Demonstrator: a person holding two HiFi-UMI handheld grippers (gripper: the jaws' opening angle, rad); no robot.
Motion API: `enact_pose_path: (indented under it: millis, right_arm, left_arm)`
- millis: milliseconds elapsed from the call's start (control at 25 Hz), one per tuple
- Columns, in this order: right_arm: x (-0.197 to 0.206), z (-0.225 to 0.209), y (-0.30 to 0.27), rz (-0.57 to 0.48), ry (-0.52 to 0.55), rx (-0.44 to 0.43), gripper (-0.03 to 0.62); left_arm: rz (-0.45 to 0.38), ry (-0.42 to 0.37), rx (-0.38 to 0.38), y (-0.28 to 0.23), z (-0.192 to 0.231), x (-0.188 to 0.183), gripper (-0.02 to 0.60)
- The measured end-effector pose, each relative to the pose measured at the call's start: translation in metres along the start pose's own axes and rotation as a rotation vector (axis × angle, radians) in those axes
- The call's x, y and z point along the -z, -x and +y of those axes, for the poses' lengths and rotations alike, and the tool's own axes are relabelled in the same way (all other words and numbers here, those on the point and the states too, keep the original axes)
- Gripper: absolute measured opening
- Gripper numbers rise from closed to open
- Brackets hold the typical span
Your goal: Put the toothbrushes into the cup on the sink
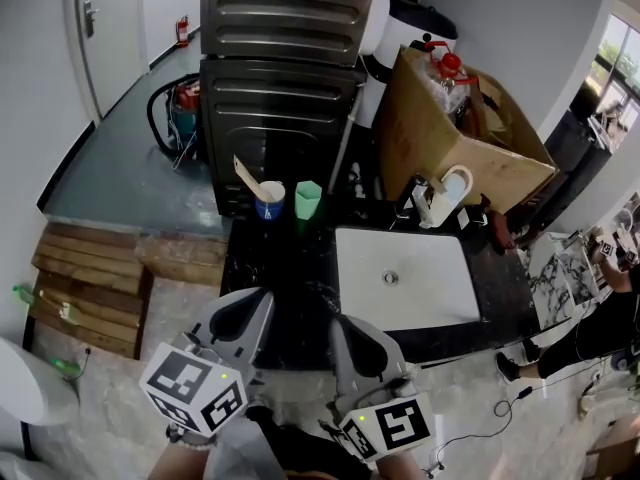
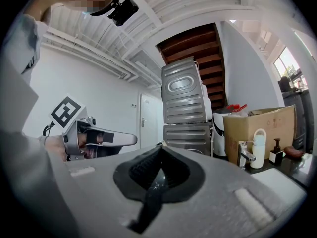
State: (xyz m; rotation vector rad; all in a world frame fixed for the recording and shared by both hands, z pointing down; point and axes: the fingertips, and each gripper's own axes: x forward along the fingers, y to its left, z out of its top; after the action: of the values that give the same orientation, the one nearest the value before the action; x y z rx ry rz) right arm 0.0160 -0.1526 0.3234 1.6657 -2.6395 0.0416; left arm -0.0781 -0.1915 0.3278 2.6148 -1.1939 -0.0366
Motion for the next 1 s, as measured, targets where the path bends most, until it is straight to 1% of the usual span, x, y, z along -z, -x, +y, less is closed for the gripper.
enact_pose_path:
  millis: [360, 560, 760, 1000]
  right_arm:
    - [0.001, -0.005, 0.064, -0.007, -0.007, -0.034, -0.002]
    - [0.005, -0.001, 0.092, -0.004, -0.009, -0.068, -0.002]
    - [0.003, 0.011, 0.106, -0.012, -0.01, -0.099, -0.002]
    - [0.001, 0.022, 0.111, -0.02, -0.008, -0.113, -0.002]
  left_arm:
    - [-0.028, 0.011, -0.029, 0.027, -0.062, 0.012, 0.005]
    - [-0.037, -0.001, -0.053, 0.046, -0.09, 0.018, 0.004]
    - [-0.037, -0.016, -0.07, 0.064, -0.105, 0.019, 0.004]
    - [-0.043, -0.019, -0.074, 0.076, -0.109, 0.017, 0.003]
